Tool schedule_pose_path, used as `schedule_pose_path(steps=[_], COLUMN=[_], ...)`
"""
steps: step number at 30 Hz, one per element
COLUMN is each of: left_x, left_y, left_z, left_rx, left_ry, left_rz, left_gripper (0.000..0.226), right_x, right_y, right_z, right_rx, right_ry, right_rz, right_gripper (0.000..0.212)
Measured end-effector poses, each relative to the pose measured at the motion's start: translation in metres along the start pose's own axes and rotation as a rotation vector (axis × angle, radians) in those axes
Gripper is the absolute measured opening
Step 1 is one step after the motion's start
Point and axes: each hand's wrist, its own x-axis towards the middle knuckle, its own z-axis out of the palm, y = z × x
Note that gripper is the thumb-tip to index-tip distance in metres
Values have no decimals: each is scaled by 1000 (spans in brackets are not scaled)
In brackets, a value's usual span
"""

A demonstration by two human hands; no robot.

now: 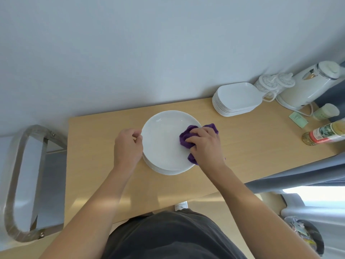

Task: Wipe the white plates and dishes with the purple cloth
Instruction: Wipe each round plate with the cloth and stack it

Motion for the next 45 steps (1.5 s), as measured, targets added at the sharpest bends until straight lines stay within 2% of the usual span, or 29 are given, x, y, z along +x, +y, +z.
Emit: schedule_pose_path(steps=[3,7,9,11,14,18,24,29,31,34,36,38,41,45], left_x=[-2,-14,-26,-39,-61,-73,-85,-96,-99,-100,-100,-101,-104,-105], left_y=[-1,7,20,31,41,43,45,48,48,45,44,43,44,47], left_z=[3,11,20,36,62,80,83,86,85,82,82,85,88,86], left_rx=[45,340,323,278,324,392,374,335,328,336,331,330,311,319], left_ry=[27,89,21,-144,-352,-319,-258,-103,-76,-112,-126,-101,-75,-92], left_rz=[0,164,232,306,442,449,418,433,407,355,311,297,283,309], left_gripper=[18,27,27,24,32,35,30,41,45,46,37,32,33,23], right_x=[8,12,7,2,-6,-16,-22,-5,9,27,33,35,37,35], right_y=[20,36,39,42,46,49,56,61,58,45,35,29,28,32], right_z=[1,-17,-28,-32,-27,-19,-20,-16,-13,-10,-16,-20,-27,-44], right_rx=[99,511,661,763,794,839,859,687,521,104,-183,-337,-344,-169], right_ry=[166,141,158,176,166,125,95,84,27,-60,-276,-424,-473,-503], right_rz=[63,410,501,545,583,580,465,109,-81,-298,-371,-410,-419,-432], right_gripper=[42,39,38,37,38,39,39,42,42,33,27,24,18,29])
